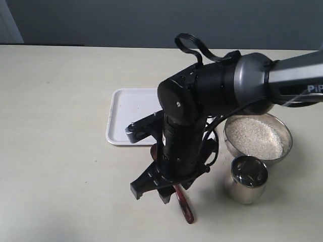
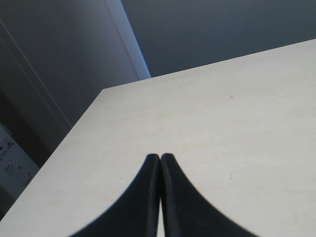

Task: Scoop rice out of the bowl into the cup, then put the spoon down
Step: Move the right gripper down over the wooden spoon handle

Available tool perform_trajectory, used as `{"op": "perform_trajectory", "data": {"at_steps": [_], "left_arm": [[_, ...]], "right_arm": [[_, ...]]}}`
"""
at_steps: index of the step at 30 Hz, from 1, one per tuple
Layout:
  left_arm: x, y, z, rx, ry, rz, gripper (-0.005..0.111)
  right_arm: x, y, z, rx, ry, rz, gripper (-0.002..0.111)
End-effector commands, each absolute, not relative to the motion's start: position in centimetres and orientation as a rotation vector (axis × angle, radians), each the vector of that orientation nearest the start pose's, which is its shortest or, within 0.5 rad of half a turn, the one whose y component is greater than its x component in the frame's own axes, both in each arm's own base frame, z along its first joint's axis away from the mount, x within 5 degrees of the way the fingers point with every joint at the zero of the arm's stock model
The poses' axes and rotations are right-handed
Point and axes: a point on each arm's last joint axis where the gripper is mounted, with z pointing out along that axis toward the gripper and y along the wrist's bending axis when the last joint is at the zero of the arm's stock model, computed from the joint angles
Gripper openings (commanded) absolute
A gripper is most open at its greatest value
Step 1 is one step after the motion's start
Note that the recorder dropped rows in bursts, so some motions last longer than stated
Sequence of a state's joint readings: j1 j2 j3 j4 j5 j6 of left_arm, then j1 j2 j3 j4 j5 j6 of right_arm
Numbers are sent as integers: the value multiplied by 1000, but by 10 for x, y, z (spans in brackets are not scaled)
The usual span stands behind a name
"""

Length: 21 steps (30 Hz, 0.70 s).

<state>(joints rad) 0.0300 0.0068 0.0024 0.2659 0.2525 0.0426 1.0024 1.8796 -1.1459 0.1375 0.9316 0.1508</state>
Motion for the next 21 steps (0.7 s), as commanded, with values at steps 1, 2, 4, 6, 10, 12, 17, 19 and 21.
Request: {"op": "perform_trajectory", "data": {"at_steps": [1,2,4,6,10,12,17,19,21], "left_arm": [[56,7,191,180,1729,292,1],[56,7,191,180,1729,292,1],[56,7,191,180,1729,292,1],[56,7,191,180,1729,292,1],[56,7,191,180,1729,292,1],[56,7,191,180,1729,292,1],[56,7,191,180,1729,292,1],[56,7,191,180,1729,292,1],[56,7,191,180,1729,292,1]], "right_arm": [[170,281,144,-1154,2973,87,49],[168,279,140,-1147,2978,83,49],[165,273,132,-1140,2985,76,49],[162,268,126,-1133,2989,71,49],[160,268,122,-1092,2987,121,49],[161,269,122,-1084,2977,135,49],[162,272,116,-1059,2973,161,49],[162,272,112,-1062,2985,148,49],[162,272,109,-1066,2992,137,48]]}}
